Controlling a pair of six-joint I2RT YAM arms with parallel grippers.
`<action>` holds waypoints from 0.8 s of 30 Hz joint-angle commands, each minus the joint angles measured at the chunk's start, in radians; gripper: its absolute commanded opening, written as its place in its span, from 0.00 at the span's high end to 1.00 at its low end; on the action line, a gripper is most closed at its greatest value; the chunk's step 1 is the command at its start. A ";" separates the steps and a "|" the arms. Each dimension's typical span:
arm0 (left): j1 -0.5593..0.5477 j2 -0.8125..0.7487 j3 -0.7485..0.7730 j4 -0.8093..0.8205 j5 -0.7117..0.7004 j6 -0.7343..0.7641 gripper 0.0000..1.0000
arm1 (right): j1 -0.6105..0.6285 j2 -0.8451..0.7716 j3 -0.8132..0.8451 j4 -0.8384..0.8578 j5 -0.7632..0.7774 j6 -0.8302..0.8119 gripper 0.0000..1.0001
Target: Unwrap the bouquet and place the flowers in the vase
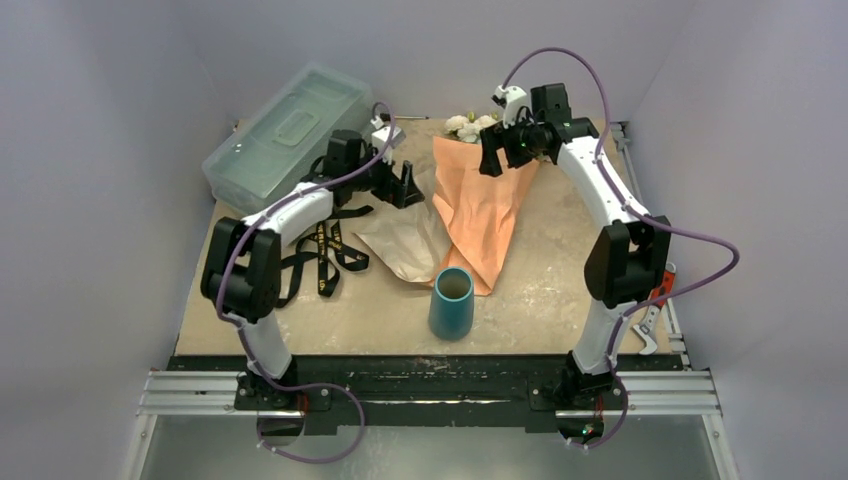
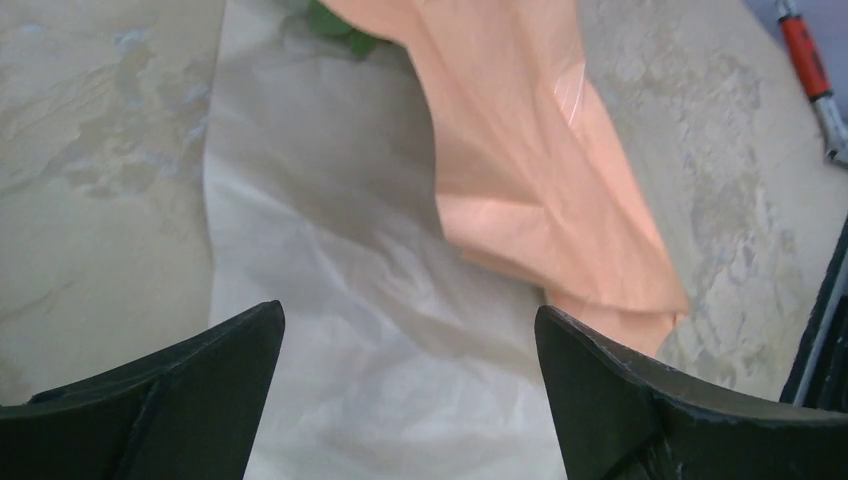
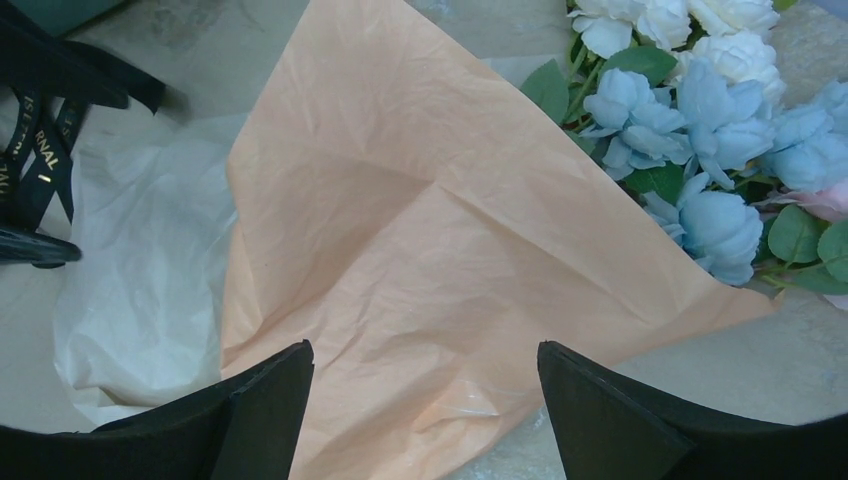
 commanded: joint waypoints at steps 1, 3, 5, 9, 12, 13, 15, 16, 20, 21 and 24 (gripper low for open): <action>-0.047 0.129 0.105 0.295 0.032 -0.303 0.03 | -0.008 -0.022 0.043 0.017 0.034 0.036 0.13; -0.066 0.188 0.147 0.336 0.037 -0.364 0.03 | -0.008 -0.038 0.050 0.005 0.055 0.036 0.12; -0.078 0.239 0.174 0.393 0.040 -0.429 0.05 | -0.008 -0.047 0.065 -0.015 0.065 0.043 0.11; -0.093 0.312 0.210 0.498 0.091 -0.524 0.25 | -0.008 -0.069 0.076 -0.038 0.090 0.076 0.08; -0.116 0.325 0.211 0.562 0.120 -0.555 0.50 | -0.011 -0.084 0.087 -0.051 0.106 0.088 0.07; -0.124 0.326 0.211 0.576 0.131 -0.560 0.57 | -0.013 -0.086 0.095 -0.056 0.109 0.092 0.07; -0.141 0.330 0.211 0.602 0.153 -0.572 0.70 | -0.019 -0.082 0.126 -0.081 0.110 0.103 0.06; -0.148 0.329 0.207 0.616 0.158 -0.579 0.76 | -0.024 -0.076 0.150 -0.097 0.110 0.111 0.06; -0.179 0.324 0.192 0.668 0.177 -0.587 0.89 | -0.043 -0.062 0.217 -0.137 0.088 0.148 0.05; -0.187 0.325 0.194 0.679 0.179 -0.589 0.89 | -0.045 -0.068 0.222 -0.136 0.084 0.151 0.04; -0.208 0.332 0.199 0.710 0.196 -0.585 0.86 | -0.044 -0.081 0.227 -0.142 0.055 0.165 0.04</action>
